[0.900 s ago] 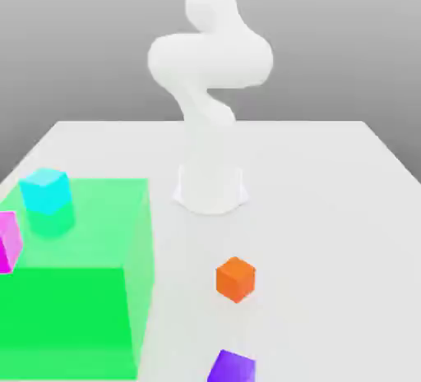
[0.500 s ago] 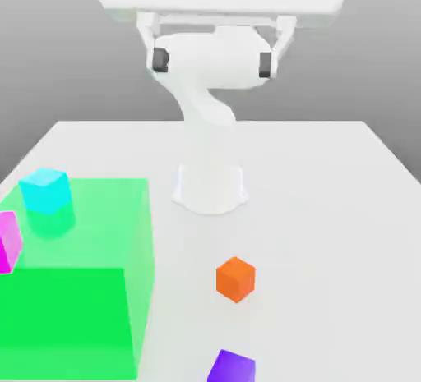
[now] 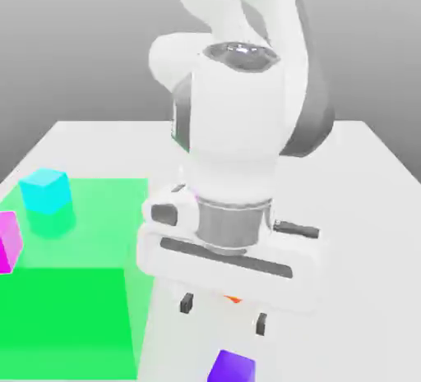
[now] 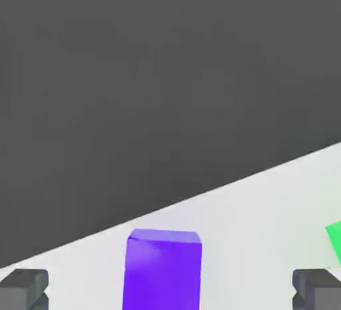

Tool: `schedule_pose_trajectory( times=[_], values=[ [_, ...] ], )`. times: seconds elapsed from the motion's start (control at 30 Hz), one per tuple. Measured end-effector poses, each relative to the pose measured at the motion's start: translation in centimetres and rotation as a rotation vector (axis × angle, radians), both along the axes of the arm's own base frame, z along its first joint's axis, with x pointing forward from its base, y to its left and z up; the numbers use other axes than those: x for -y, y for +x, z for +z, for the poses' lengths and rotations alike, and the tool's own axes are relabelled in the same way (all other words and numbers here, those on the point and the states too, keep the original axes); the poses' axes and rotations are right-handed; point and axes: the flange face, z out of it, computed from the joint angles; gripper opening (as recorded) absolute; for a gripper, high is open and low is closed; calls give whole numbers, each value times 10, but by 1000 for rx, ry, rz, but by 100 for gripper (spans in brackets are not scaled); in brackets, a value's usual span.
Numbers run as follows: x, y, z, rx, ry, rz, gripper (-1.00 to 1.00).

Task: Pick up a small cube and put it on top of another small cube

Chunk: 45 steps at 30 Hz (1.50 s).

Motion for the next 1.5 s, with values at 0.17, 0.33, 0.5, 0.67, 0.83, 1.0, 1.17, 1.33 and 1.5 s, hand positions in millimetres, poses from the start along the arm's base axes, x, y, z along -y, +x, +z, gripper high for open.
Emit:
schedule_pose_trajectory(
  times=[0.17, 0.33, 0.5, 0.67, 0.83, 1.0, 1.17, 1.33, 1.5],
  values=[
    [-3, -4, -74, -35, 18, -20, 0],
    [-3, -5, -85, -35, 18, -20, -100],
    [-3, -4, -65, -35, 19, -20, -100],
    [-13, -24, -13, -38, 35, -37, -100],
    [-31, -73, 13, -44, 59, -79, -100],
    [-37, -127, 26, -46, 59, -135, -100],
    [-28, -181, 27, -41, 39, -212, -100],
    [-18, -204, 9, -33, 11, -259, -100],
    [-18, -205, -25, -32, 10, -259, -100]
  ],
)
